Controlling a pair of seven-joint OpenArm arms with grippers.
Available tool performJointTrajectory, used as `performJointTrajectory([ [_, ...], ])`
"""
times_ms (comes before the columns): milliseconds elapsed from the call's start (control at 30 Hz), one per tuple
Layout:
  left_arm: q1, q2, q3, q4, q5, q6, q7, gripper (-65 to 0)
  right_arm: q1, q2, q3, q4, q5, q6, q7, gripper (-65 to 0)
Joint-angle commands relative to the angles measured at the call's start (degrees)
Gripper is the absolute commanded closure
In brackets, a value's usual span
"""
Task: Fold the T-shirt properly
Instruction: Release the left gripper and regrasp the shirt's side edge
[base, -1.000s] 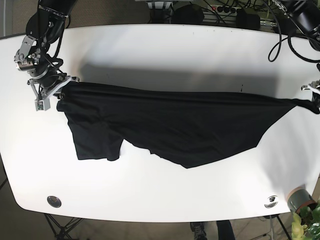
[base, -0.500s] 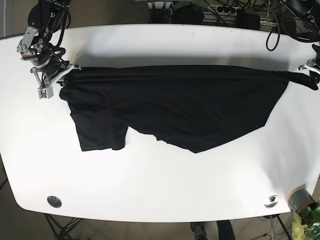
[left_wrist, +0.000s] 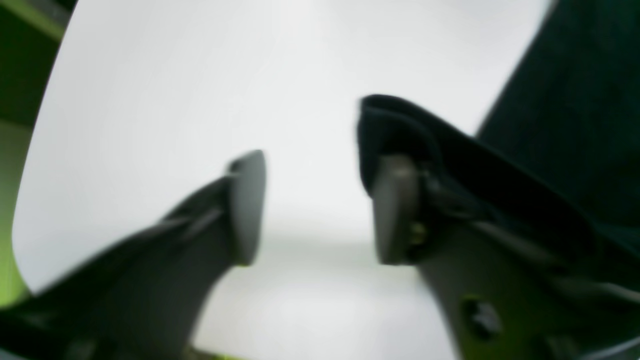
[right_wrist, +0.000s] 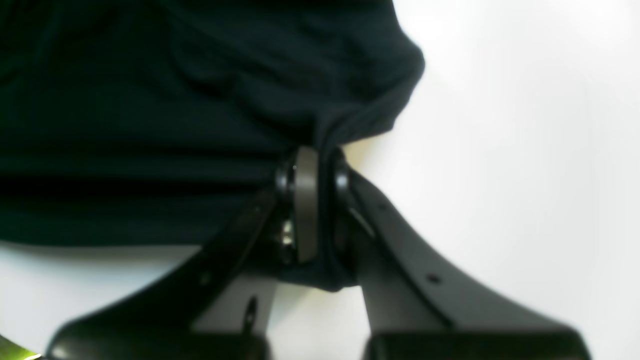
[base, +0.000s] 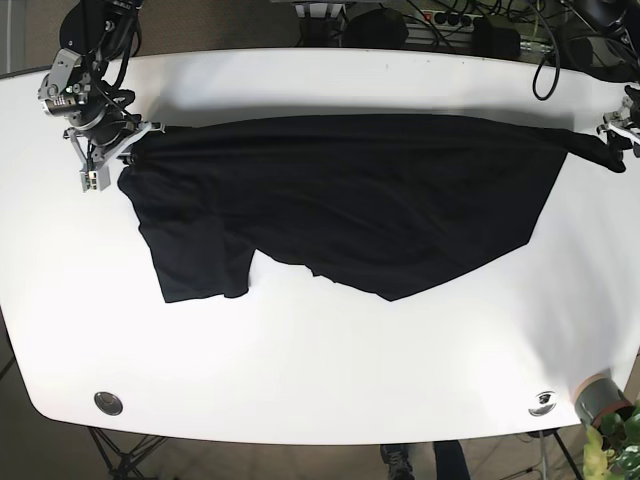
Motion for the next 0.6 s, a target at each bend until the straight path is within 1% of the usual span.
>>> performJointTrajectory([
  [0,-2.84,-1.79,-0.36,3.88,-0.75,0.34,0.99,-37.6,0.66,0.63,0.32,1.15,0.38,0.21,1.11,-1.9],
  [67,-3.72,-1.71,0.52,5.64,-1.02,0.34,2.48,-37.8,0.66,0.63,0.23,1.15,0.38,0.21,1.11,-1.9],
  [200,-6.44,-1.35,5.35,8.54,-7.17,0.34,4.77,-37.8,1.71,0.54,0.23,1.15,0.38,0.21,1.11,-1.9],
  [300,-8.55,-1.44,9.84,8.63,-9.98,0.34,5.12,-37.8,1.98,0.46,0.23,1.15,0.38,0.21,1.11,-1.9],
  [433,-13.74,-1.35,15.99,7.49,-9.9,0.34,5.38,-38.2,2.24,0.46,0.32,1.07,0.29,0.21,1.11,-1.9],
  [567,-18.22,-1.44,22.59,3.35,-10.34,0.34,5.38,-38.2,2.24,0.46,0.32,1.24,0.38,0.21,2.08,-1.9],
])
